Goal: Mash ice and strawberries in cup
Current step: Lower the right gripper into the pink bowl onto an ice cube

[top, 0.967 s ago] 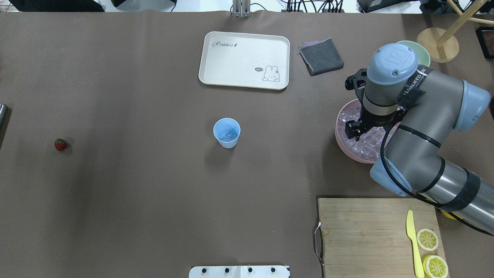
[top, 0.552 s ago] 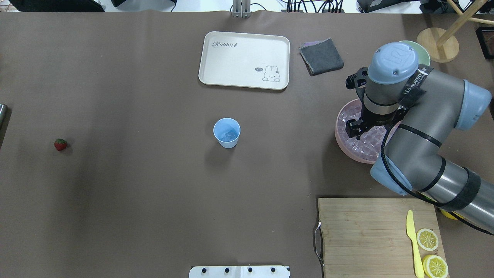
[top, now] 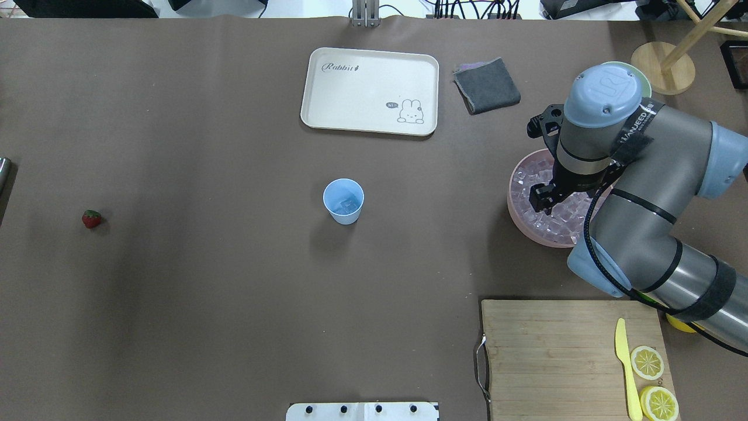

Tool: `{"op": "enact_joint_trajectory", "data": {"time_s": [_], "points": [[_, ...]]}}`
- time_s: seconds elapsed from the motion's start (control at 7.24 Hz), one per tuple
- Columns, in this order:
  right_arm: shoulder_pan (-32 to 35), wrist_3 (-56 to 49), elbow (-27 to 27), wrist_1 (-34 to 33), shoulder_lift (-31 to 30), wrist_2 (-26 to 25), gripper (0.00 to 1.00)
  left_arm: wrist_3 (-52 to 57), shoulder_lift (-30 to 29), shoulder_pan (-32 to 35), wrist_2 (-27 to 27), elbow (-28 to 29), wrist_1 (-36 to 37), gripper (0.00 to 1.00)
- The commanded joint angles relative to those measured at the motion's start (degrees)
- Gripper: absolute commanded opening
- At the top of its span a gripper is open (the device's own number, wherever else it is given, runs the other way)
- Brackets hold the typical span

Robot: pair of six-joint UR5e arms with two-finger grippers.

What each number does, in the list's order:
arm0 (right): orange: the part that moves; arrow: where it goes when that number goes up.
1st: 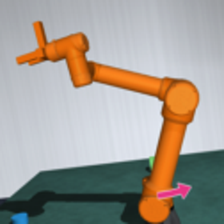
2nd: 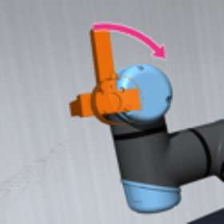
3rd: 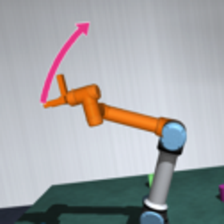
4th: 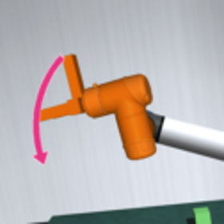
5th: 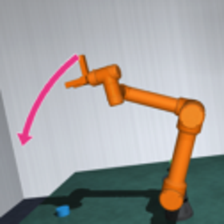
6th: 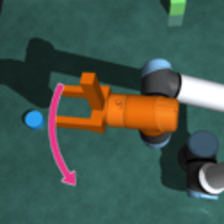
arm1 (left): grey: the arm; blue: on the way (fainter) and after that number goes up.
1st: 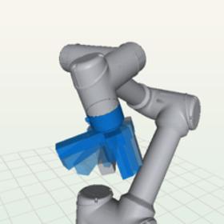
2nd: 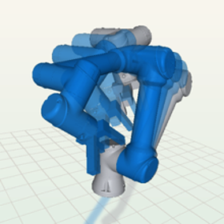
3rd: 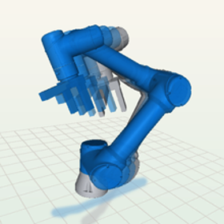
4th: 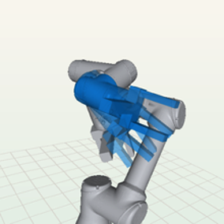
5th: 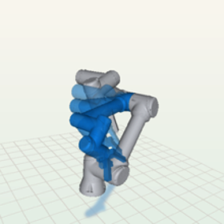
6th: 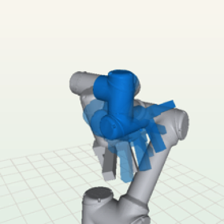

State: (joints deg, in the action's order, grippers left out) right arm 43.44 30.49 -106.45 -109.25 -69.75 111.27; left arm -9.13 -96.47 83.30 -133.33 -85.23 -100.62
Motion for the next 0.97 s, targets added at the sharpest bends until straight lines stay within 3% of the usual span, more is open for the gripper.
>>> {"op": "enact_joint_trajectory", "data": {"time_s": [0.0, 0.28, 0.55, 0.83], "points": [[-0.72, -0.52, 0.19, -0.26, -0.83, 0.08, 0.87, -0.01, -0.3, -0.07, 0.0, -0.02, -0.01, 0.98], [-1.16, -0.52, 0.28, -0.26, -0.92, 0.96, 0.83, -0.01, -0.65, -0.15, 0.0, -0.02, -0.01, 0.98], [-1.43, -0.52, 0.1, -0.26, -0.92, 1.05, 0.6, -0.01, -0.74, -0.15, 0.08, -0.11, 0.07, 0.98], [-1.69, -0.52, 0.28, -0.26, -0.92, 0.44, 0.59, -0.01, -0.83, -0.15, 0.0, -0.11, 0.08, 0.98]]}}
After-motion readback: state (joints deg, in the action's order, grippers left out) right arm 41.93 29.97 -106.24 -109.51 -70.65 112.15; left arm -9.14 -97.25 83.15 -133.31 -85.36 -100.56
